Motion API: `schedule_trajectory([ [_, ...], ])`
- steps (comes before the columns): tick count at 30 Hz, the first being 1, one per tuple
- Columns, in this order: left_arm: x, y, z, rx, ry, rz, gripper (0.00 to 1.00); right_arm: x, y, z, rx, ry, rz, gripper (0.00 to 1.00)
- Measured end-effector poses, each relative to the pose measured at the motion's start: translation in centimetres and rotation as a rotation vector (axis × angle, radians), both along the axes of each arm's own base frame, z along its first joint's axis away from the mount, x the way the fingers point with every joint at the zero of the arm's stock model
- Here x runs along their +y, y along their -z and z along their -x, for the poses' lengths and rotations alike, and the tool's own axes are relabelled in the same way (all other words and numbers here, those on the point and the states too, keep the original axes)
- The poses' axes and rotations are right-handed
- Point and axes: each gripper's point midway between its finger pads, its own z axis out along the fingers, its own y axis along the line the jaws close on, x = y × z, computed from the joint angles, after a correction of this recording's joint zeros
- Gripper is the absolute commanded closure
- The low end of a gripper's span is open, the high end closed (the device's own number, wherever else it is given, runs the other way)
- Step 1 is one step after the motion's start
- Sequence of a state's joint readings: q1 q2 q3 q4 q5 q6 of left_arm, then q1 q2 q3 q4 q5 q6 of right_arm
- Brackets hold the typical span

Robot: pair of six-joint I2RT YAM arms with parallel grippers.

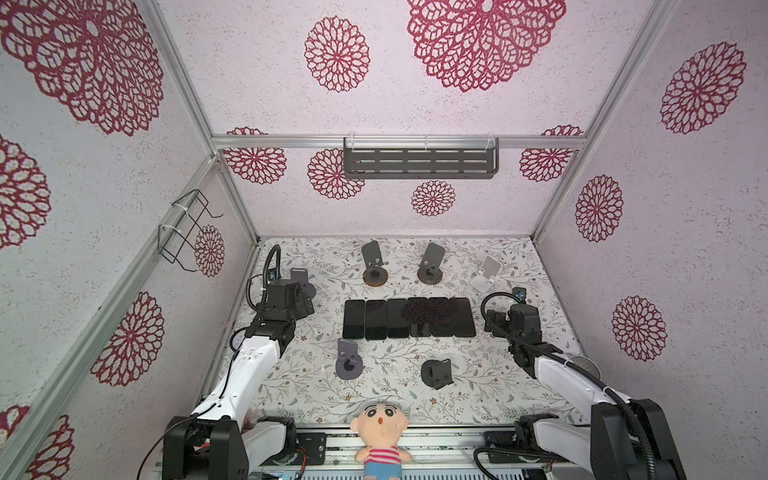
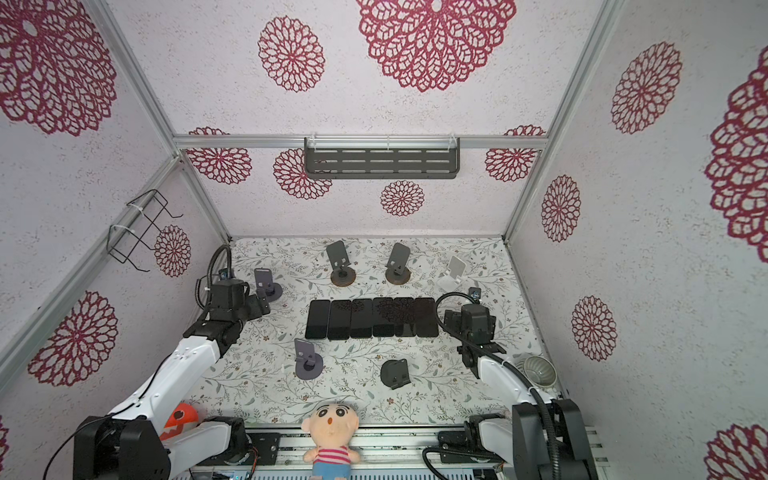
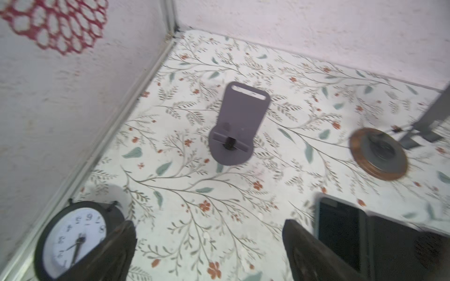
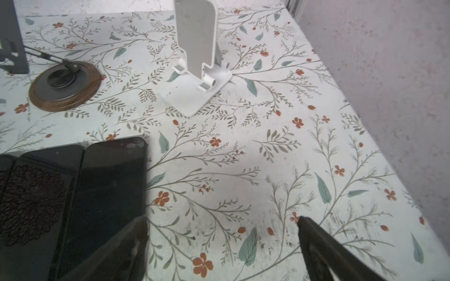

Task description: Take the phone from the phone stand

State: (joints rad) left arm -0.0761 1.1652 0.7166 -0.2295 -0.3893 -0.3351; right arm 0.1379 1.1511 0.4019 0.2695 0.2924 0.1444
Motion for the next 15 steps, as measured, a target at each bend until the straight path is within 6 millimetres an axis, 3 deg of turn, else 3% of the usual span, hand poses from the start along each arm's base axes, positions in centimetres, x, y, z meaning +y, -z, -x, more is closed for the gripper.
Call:
schedule_trajectory([
  [7, 2.6, 3.7, 0.0, 0.007, -0.083, -0.123, 0.03, -1.1, 0.8, -0.7, -0.089, 0.036, 0.070, 0.01],
  [12, 2.9, 5.3, -1.4, -0.036, -0.069, -0.152, 0.03, -1.2, 0.5, -1.4, -0.151, 0.035, 0.089, 0.01],
  [15, 2.7, 5.2, -1.8, -0.083, -0.049, -0.159, 0.03, -1.2, -0.2, -1.8, -0.201, 0.034, 0.106, 0.01],
])
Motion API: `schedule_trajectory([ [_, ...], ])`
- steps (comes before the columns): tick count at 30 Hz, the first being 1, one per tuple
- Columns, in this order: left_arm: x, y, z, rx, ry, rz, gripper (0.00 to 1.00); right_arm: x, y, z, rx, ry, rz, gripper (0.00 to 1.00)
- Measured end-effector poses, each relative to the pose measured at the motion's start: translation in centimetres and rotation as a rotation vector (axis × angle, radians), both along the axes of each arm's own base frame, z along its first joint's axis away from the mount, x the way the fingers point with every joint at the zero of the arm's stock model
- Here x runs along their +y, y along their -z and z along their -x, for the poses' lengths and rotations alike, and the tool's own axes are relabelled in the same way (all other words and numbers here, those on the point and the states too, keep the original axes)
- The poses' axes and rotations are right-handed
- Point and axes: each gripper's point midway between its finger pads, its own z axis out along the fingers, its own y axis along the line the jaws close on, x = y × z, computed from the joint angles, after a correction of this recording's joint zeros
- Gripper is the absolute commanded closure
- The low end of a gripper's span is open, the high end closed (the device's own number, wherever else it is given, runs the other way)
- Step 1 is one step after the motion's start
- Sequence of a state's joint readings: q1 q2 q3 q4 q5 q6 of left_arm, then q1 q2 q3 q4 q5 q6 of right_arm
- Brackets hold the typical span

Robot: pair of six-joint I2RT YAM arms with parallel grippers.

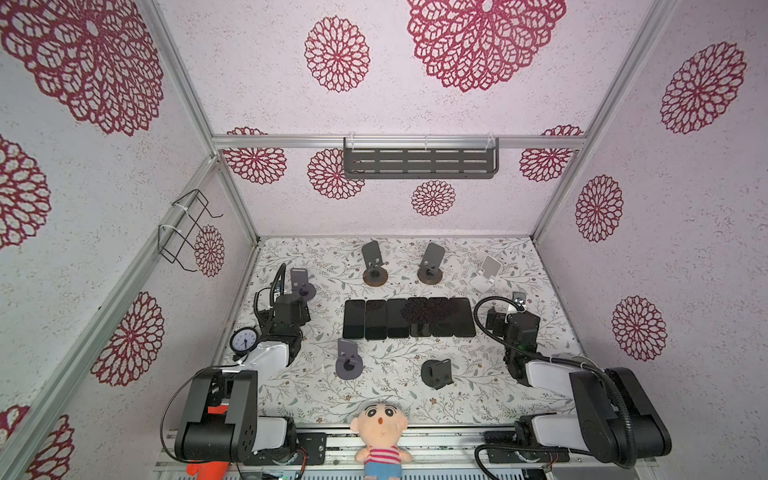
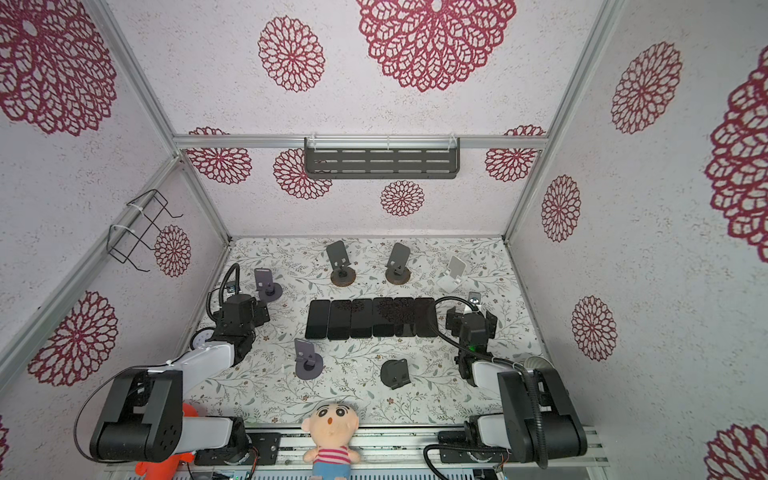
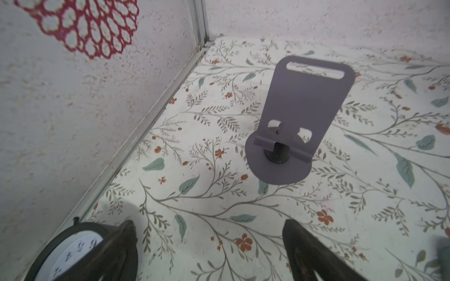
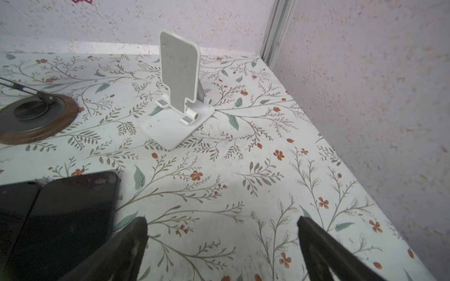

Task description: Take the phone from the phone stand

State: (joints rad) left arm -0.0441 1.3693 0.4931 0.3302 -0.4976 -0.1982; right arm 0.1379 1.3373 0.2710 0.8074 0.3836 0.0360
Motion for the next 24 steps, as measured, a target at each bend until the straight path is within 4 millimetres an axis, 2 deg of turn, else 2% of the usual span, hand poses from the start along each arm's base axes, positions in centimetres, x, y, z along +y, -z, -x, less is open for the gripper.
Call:
schedule_trajectory([
  [5, -0.1, -1.7, -1.4, -0.099, 0.033, -0.003, 0.03, 0.0, -0.9, -0.9, -0.067, -0.003, 0.032, 0.01],
  [10, -0.3, -2.1, -2.3, -0.129, 0.064, -0.031, 0.02, -0.2, 0.0, -1.3, -0.072, 0.002, 0.041, 0.01],
  [14, -0.3, -3.0, -2.6, -0.192, 0.088, -0.042, 0.03, -0.5, -0.4, -1.3, -0.095, 0.012, 0.038, 0.01],
  [16, 0.1, -2.5, -2.5, -0.228, 0.086, -0.041, 0.03, -0.7, -0.6, -1.3, -0.106, 0.017, 0.036, 0.01],
  [20, 1.7, 1.0, -1.7, -0.176, 0.066, -0.013, 0.03, -1.4, -0.9, -1.5, -0.131, 0.029, 0.021, 0.01],
  [24, 2.2, 0.3, -2.1, -0.204, 0.049, 0.000, 0.03, -2.3, 0.1, -1.2, -0.115, 0.054, 0.009, 0.01],
])
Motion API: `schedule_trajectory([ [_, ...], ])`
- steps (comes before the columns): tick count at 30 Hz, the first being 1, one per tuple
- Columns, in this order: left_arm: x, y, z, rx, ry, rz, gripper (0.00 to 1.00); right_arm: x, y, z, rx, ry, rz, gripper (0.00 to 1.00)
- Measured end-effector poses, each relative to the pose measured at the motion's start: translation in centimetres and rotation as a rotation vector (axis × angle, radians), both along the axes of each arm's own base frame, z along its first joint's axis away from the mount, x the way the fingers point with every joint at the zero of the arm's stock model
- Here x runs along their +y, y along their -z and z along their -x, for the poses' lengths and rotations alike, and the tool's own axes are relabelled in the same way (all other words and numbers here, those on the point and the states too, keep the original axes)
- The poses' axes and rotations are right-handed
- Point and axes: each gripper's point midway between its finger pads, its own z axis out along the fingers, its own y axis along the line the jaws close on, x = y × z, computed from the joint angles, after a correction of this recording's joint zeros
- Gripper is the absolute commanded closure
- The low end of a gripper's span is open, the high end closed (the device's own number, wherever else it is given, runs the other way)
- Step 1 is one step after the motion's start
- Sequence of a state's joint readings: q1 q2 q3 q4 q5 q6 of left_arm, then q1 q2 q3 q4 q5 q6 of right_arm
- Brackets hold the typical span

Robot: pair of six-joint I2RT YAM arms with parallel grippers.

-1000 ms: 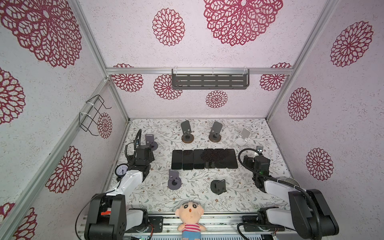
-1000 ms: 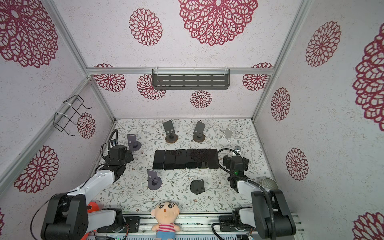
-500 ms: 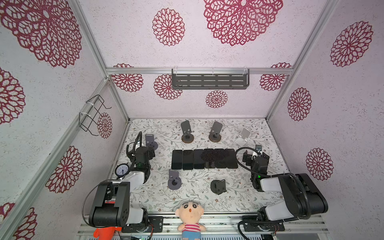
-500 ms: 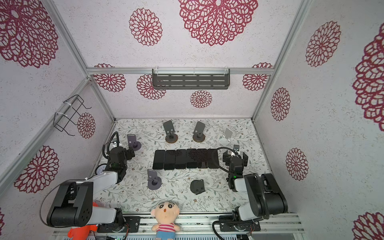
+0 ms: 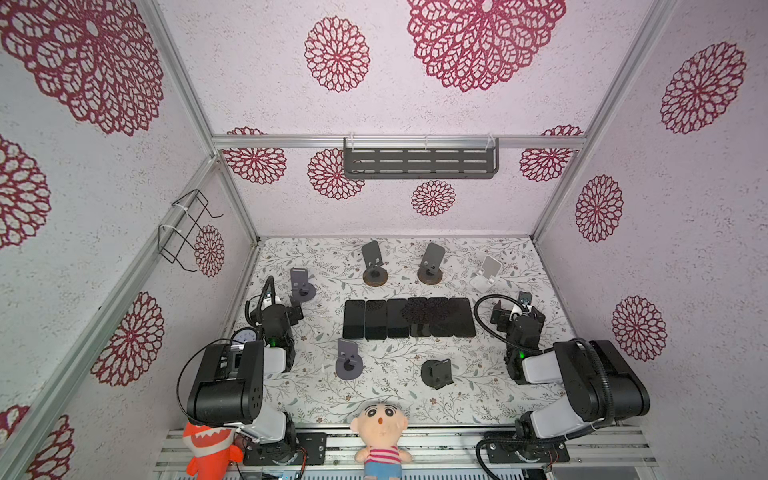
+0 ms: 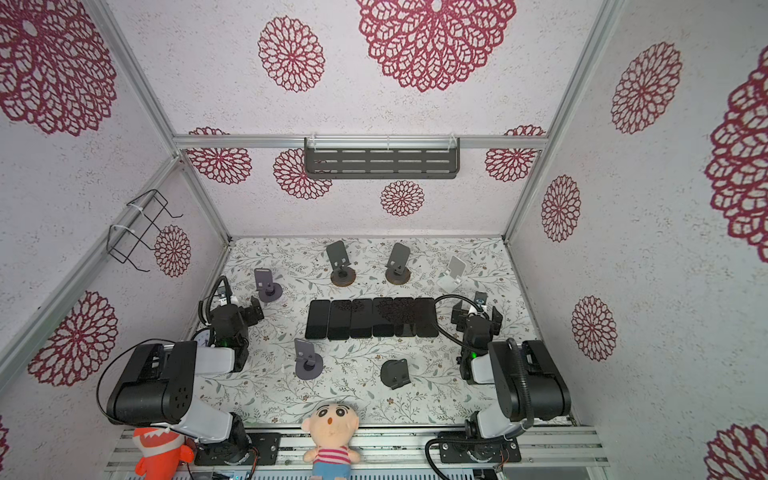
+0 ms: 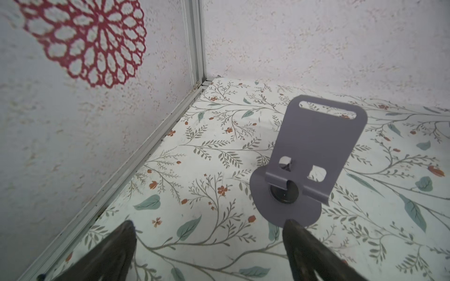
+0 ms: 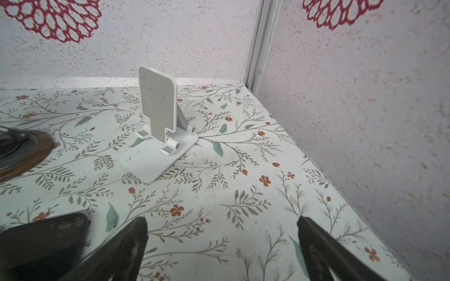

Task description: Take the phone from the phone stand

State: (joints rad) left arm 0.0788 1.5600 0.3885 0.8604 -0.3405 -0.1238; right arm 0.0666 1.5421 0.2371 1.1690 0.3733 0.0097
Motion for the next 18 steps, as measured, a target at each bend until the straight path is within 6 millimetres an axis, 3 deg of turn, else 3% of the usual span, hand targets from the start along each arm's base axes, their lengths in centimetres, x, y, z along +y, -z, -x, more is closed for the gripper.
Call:
schedule_trajectory([
  [4, 0.04, -0.98, -0.76, -0.033, 0.012, 0.014, 0.03, -0.18, 0.03, 0.03, -0.004, 0.007, -0.009, 0.01],
  [18, 0.06, -1.02, -0.83, -0.041, 0.018, 0.030, 0.03, -0.18, -0.23, -0.03, -0.018, 0.009, -0.017, 0.01],
])
